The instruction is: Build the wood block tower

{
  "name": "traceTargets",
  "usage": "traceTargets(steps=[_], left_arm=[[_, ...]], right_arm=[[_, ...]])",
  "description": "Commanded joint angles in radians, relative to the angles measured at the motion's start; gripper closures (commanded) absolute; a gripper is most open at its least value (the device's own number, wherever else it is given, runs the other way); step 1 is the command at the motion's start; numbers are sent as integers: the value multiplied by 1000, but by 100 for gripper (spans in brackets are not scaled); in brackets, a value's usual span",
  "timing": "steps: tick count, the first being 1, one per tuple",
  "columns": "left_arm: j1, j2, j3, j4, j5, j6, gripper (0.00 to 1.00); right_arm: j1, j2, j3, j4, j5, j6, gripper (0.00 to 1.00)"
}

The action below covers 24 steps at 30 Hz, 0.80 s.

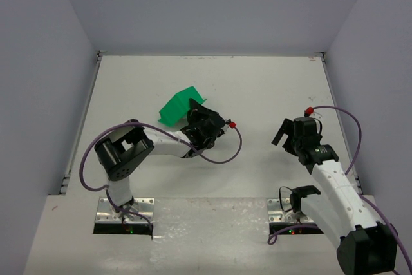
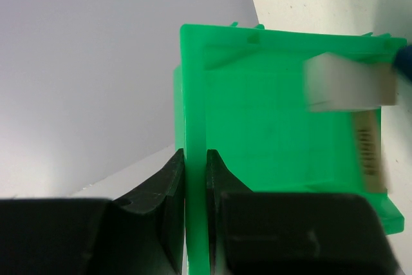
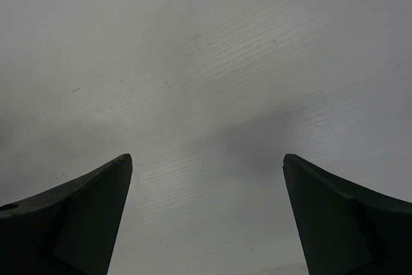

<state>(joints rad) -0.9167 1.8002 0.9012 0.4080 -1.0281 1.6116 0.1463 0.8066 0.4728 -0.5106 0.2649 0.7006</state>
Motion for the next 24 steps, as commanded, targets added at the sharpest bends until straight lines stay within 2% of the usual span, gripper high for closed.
traceTargets(steps=[1, 8, 15, 20, 24], left_arm=[[-14, 22, 16, -21, -3, -33, 100], [-31, 21, 11, -25, -2, -43, 100], [-1, -16, 82, -65, 1, -110, 100], [136, -82, 231, -64, 2, -188, 100], [280, -120, 368, -101, 39, -341, 100]], right_arm=[[-2, -4, 23, 11, 27, 7, 1], [-2, -12, 22, 6, 31, 8, 1], [-2, -20, 23, 3, 35, 4, 1], [-2, -20, 33, -11, 40, -4, 1], [-2, -28, 30, -7, 54, -4, 1]])
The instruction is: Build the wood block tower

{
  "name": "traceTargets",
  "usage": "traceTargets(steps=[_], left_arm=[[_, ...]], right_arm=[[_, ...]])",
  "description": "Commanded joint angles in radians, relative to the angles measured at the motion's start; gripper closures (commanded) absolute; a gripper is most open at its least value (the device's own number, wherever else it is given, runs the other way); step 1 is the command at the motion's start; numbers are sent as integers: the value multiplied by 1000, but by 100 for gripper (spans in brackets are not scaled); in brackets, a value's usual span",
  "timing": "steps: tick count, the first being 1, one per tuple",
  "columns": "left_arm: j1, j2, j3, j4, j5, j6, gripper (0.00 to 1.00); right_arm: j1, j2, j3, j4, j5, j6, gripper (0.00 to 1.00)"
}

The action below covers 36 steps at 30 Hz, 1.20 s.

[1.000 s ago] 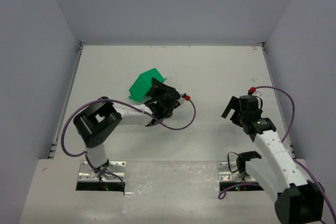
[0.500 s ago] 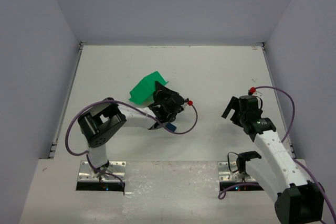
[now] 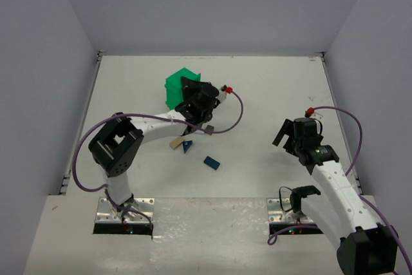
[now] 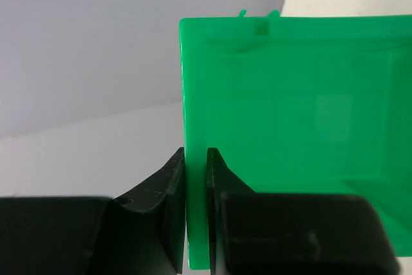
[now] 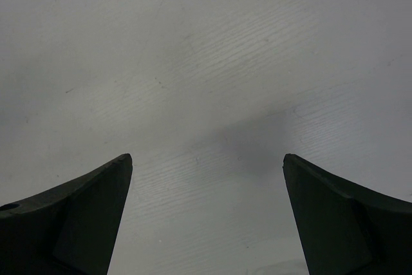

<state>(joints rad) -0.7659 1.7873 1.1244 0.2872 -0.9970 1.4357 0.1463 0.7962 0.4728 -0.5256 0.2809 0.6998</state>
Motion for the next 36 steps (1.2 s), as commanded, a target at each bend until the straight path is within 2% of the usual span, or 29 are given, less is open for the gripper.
traceTargets(steps=[1, 4, 6, 8, 10, 12, 13, 17, 21, 26, 30, 33, 36], left_arm=[[149, -114, 198, -4, 21, -265, 100], [295, -129, 341, -217, 99, -691, 100], [372, -126, 417, -283, 135, -868, 100], [507, -96, 539, -469, 159, -1203, 100], [623, -66, 643, -684, 265, -1526, 100], [714, -74, 638, -770, 349, -1711, 100], [732, -93, 583, -779, 355, -1814, 100], [766, -156, 379, -703, 352, -2067, 100], [800, -148, 256, -673, 386, -2180, 100], [826, -107, 204, -638, 393, -2186, 100], [852, -55, 209, -641, 443, -2162, 100], [861, -31, 201, -657, 454, -2160, 78], [861, -25, 185, -648, 472, -2148, 68]], right_arm=[[-2, -19, 26, 14, 37, -5, 1], [-2, -23, 15, 48, 11, -10, 1], [-2, -21, 0, 70, -11, -13, 1], [-2, -13, -17, 117, -49, -8, 1], [-4, -3, -20, 140, -72, -5, 1], [-2, 3, -16, 144, -83, -6, 1], [-2, 4, -15, 143, -92, -8, 1], [-2, -6, -19, 145, -124, -27, 1], [-4, -30, -25, 158, -175, -50, 1], [-2, -44, -27, 169, -188, -69, 1], [-2, -22, -34, 215, -272, -128, 1], [-2, 22, -19, 247, -374, -162, 1], [-2, 57, 1, 254, -437, -178, 1]])
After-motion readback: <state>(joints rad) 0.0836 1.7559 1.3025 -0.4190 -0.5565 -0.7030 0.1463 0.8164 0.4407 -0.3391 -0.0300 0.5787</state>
